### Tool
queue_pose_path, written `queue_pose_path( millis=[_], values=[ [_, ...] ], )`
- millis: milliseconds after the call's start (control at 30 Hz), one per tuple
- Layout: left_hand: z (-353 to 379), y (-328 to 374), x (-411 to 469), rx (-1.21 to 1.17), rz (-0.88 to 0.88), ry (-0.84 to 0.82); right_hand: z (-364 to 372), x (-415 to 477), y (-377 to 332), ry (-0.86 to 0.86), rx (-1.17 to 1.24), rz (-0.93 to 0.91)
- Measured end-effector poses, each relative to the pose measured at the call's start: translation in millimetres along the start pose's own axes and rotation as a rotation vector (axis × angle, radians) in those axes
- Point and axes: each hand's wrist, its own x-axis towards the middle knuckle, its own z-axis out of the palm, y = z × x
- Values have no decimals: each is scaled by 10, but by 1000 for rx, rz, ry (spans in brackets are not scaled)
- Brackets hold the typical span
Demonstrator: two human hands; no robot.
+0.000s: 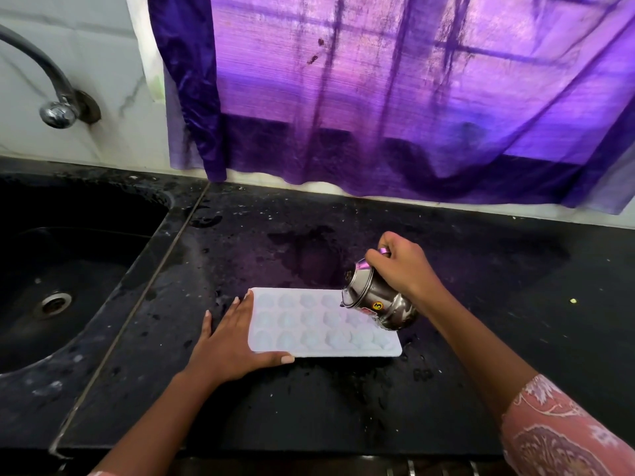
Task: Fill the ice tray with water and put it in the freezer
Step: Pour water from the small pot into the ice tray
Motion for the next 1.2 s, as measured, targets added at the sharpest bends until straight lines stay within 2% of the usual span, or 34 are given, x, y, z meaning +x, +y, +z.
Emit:
queue_pose_path(
  millis=[600,967,1200],
  values=[
    [0,12,-8,7,-2,-3,-7,-2,0,-2,-3,1],
    [-13,28,-19,12,-1,-5,79,-25,17,27,169,85],
    [-9,27,-19,7,-6,-9,154,-8,-65,-5,128,37]
  ],
)
